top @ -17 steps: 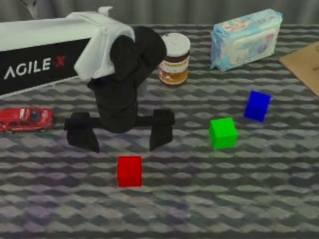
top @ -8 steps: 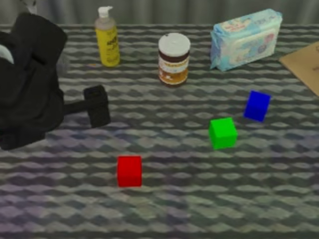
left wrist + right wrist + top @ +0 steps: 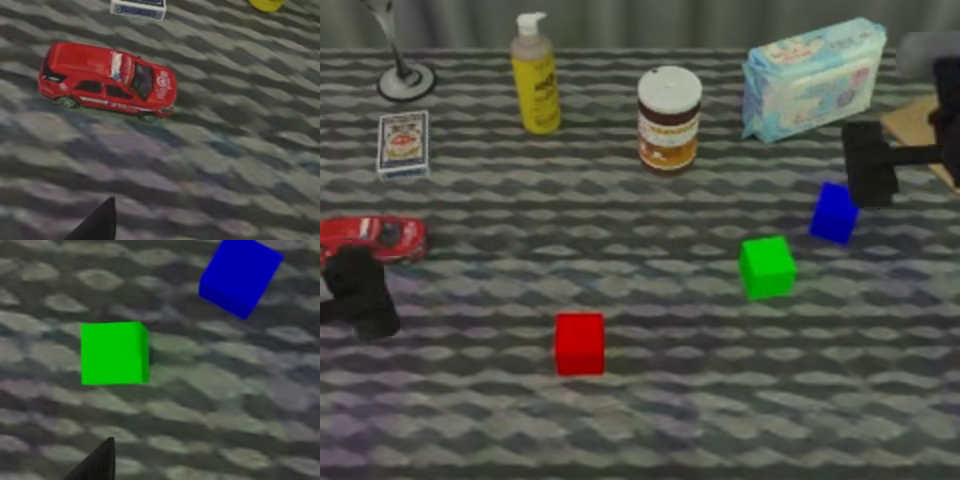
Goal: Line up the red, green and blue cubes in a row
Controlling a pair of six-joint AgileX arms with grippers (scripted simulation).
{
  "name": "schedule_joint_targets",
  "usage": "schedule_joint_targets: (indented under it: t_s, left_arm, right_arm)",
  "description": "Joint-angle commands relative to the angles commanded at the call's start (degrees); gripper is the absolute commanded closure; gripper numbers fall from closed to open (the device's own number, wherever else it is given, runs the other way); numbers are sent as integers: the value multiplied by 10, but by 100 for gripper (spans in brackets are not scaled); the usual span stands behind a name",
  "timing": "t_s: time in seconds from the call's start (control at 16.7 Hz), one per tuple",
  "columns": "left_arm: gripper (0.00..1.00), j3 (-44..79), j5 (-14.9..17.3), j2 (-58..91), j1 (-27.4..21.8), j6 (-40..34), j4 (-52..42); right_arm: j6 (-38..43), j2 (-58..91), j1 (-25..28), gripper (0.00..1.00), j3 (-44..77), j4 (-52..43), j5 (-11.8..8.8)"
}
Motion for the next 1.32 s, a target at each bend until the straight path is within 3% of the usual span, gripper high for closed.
schedule_joint_targets:
  t_s: [0.36, 0.6, 1.08, 1.32]
  left_arm:
    - [0, -174, 10, -241, 68, 123, 142]
    - [0, -230, 17, -336, 89, 184, 209]
    - [0, -241, 18, -363, 93, 200, 226]
    - [0, -241, 18, -363, 93, 200, 226]
  right_arm:
    - [41, 288, 63, 0, 245, -156, 0]
    - [57, 401, 88, 0, 347, -211, 1]
    - [60, 425, 91, 0, 369, -221, 2]
    - [60, 446, 92, 0, 326, -156, 2]
